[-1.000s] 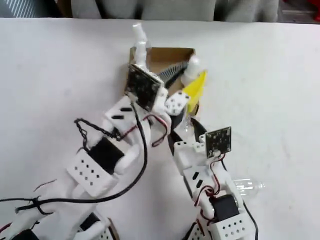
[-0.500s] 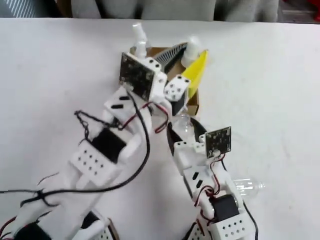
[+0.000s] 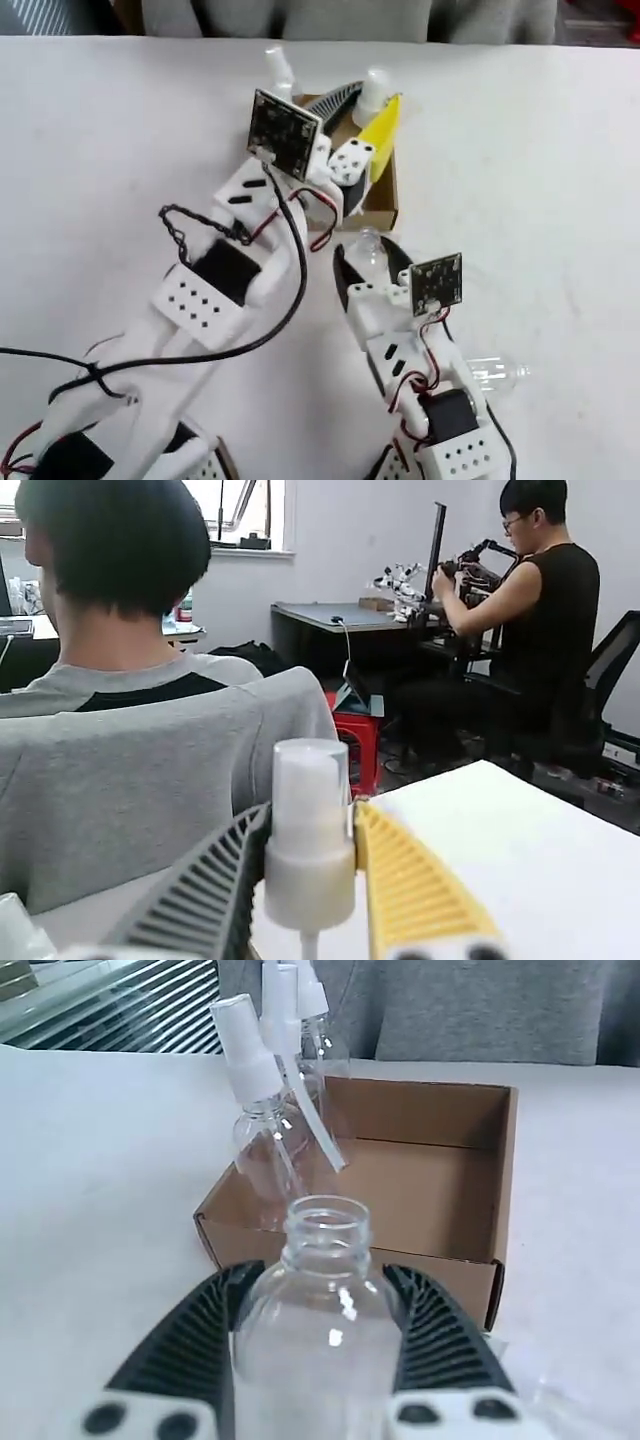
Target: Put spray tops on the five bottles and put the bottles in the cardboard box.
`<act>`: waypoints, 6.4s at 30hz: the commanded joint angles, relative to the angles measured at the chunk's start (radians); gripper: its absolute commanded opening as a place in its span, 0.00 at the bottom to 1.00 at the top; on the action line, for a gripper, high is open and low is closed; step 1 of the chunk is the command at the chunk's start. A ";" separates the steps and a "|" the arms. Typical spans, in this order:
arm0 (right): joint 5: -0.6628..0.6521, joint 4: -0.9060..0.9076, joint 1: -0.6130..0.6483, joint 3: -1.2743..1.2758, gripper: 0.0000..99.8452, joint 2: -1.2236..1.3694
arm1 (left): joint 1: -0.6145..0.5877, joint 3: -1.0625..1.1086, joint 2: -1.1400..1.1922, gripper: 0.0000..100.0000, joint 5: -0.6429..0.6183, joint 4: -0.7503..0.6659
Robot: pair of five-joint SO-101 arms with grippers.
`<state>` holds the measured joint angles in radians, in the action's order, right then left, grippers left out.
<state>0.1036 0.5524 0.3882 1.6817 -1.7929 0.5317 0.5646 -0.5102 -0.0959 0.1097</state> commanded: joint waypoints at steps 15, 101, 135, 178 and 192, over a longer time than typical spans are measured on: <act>0.003 0.004 0.004 0.009 0.02 -0.007 | 0.094 -0.035 -0.094 0.02 -0.003 0.051; -0.038 0.004 -0.005 0.009 0.02 -0.007 | 0.125 0.512 -0.295 0.20 -0.066 0.006; -0.124 -0.231 -0.071 -0.008 0.02 -0.005 | 0.151 0.766 -0.967 0.02 -0.068 0.485; -0.123 -0.018 0.101 -0.334 0.02 -0.005 | 0.311 1.131 -1.248 0.02 -0.072 0.184; -0.092 -0.010 0.101 -0.342 0.01 -0.005 | 0.280 1.022 -0.769 0.02 -0.066 -0.080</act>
<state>0.0023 0.5401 0.4818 1.3901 -1.7944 0.8385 1.6771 -1.3970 -0.1588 0.0882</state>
